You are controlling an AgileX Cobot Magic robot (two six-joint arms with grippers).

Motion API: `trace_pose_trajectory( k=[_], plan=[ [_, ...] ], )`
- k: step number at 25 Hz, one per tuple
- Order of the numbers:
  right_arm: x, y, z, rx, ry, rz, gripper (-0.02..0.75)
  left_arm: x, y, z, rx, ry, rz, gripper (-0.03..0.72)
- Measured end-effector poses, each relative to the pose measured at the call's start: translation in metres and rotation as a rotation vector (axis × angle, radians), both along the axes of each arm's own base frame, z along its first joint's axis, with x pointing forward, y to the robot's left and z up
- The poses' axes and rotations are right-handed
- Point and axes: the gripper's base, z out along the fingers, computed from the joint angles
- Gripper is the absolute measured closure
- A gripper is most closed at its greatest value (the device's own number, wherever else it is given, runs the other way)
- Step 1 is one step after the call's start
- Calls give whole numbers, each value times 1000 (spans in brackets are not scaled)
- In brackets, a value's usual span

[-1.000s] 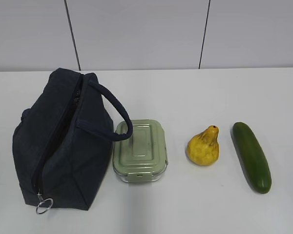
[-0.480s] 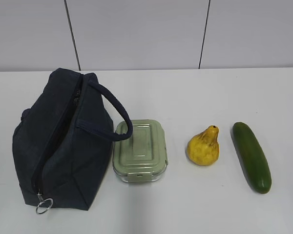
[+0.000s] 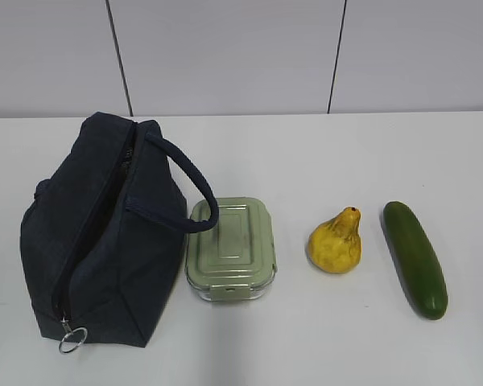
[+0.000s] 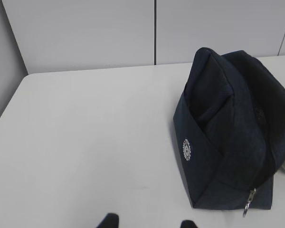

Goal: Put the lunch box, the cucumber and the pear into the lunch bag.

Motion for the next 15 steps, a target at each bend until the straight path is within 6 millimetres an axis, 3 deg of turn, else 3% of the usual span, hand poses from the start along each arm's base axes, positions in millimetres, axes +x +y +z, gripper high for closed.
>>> trace_pose_trajectory(
  k=[11, 15],
  plan=[
    [0, 0, 0, 5, 5, 12, 295, 1, 0, 1, 1, 8, -9, 446],
    [6, 1, 5, 15, 62, 34, 295, 10, -1, 17, 4, 45, -59, 433]
  ],
)
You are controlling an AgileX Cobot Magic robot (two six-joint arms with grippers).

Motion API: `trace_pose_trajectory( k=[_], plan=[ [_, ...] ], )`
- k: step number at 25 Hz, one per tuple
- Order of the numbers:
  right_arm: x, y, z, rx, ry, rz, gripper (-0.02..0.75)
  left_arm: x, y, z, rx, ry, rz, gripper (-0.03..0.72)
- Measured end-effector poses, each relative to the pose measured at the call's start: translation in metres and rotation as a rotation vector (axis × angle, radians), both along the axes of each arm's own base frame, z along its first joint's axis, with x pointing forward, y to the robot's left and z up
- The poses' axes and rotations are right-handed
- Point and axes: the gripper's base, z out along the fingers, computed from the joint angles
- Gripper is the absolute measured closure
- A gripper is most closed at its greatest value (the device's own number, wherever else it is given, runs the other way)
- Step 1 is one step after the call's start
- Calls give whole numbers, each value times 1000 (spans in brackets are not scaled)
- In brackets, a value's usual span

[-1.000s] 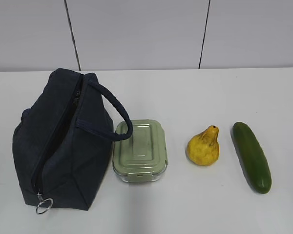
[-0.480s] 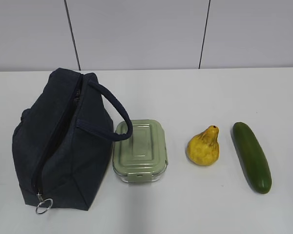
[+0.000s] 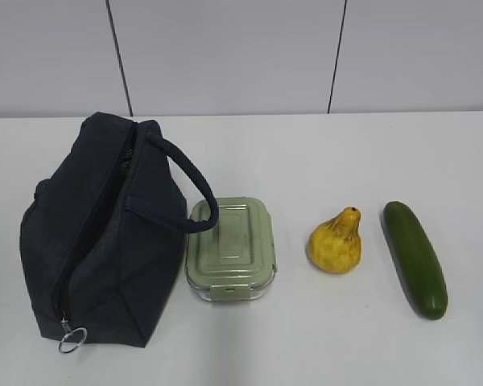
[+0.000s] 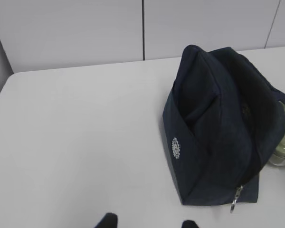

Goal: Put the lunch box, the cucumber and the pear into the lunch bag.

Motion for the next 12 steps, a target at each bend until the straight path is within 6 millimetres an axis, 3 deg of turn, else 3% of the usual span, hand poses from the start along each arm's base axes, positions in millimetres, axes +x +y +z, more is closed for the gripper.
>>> trace_pose_trajectory(
  k=[6, 12],
  plan=[
    [36, 9, 18, 85, 143, 27, 295, 35, -18, 30, -84, 142, -119, 393],
    [77, 15, 21, 146, 254, 27, 295, 89, -49, 32, -172, 335, -269, 391]
  ],
)
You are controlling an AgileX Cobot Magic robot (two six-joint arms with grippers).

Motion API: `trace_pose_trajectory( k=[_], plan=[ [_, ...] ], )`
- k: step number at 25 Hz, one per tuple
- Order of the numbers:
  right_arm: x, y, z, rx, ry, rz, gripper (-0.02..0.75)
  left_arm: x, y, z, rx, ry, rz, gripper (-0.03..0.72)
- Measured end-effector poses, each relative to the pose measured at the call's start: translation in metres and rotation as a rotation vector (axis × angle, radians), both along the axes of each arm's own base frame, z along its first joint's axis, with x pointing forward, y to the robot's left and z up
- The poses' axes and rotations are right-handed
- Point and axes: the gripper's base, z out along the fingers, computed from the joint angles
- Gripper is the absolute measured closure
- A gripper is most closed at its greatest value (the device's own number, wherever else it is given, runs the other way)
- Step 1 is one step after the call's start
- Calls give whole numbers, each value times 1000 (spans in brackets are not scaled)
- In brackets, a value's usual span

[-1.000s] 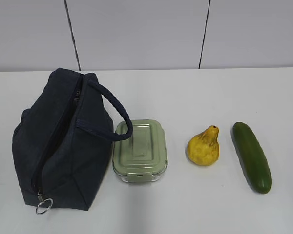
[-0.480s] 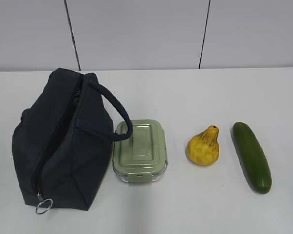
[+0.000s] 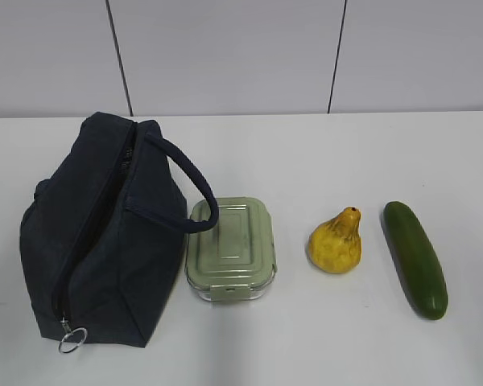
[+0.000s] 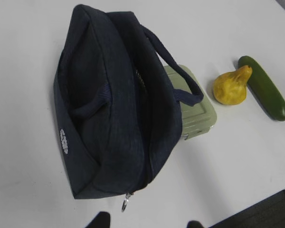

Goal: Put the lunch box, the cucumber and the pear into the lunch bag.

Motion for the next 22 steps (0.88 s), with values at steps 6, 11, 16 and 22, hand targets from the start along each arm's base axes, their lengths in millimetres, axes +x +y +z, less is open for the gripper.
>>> trace_pose_trajectory(
  k=[6, 11, 16, 22],
  plan=[
    [44, 3, -15, 6, 120, -9, 295, 53, -12, -17, 57, 36, -41, 391],
    [75, 5, -34, 7, 223, -13, 295, 87, -22, -42, 115, 113, -122, 391],
    [93, 6, -45, 3, 244, -11, 295, 104, -25, -53, 144, 100, -145, 391],
    [110, 7, -57, 14, 251, -17, 295, 116, -27, -62, 152, 91, -143, 391]
  ],
)
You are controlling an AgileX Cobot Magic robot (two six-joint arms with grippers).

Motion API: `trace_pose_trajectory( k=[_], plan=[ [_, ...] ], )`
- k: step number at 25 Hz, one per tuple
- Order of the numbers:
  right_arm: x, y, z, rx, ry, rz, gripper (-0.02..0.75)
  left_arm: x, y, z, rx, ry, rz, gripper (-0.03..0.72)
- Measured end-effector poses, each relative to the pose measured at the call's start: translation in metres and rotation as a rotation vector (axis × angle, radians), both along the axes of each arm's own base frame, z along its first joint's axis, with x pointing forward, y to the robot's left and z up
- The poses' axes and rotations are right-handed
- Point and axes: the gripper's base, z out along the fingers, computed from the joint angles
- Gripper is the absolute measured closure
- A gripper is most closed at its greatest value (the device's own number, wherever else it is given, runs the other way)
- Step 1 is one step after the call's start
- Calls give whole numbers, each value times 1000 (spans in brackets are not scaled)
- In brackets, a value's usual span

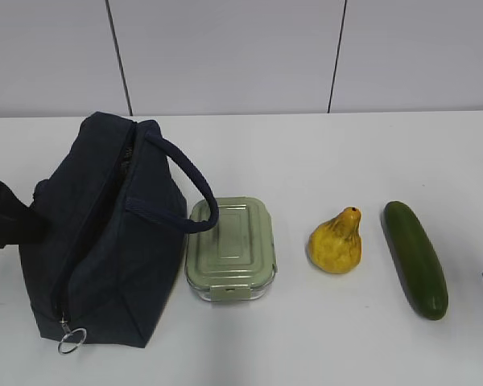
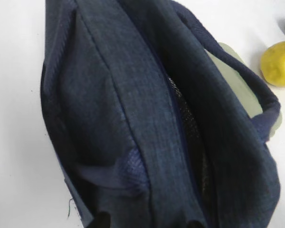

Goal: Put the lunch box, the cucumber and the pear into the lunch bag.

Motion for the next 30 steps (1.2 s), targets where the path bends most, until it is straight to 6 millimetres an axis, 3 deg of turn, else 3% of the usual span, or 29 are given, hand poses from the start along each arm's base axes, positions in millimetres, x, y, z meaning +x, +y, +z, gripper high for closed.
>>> trace_pose_trajectory(
  k=[4, 10, 12, 16, 22, 28, 30],
  plan=[
    [12, 2, -5, 6, 0, 11, 295, 7, -2, -9, 4, 35, 6, 400],
    [35, 4, 0, 4, -2, 32, 295, 15, -5, -18, -15, 56, 13, 620],
    [44, 5, 3, 12, -5, 31, 295, 17, -6, -18, -19, 53, 18, 663],
    [58, 6, 5, 16, 20, 36, 295, 17, -6, -19, -18, 51, 18, 683],
    [80, 8, -9, 17, 113, 43, 291, 17, -6, -19, -22, 51, 19, 685],
    [110, 9, -27, 10, 173, 45, 144, 17, -6, -19, -22, 51, 20, 685],
    [117, 9, -31, 7, 186, 47, 132, 17, -6, -19, -23, 51, 20, 685]
  ],
)
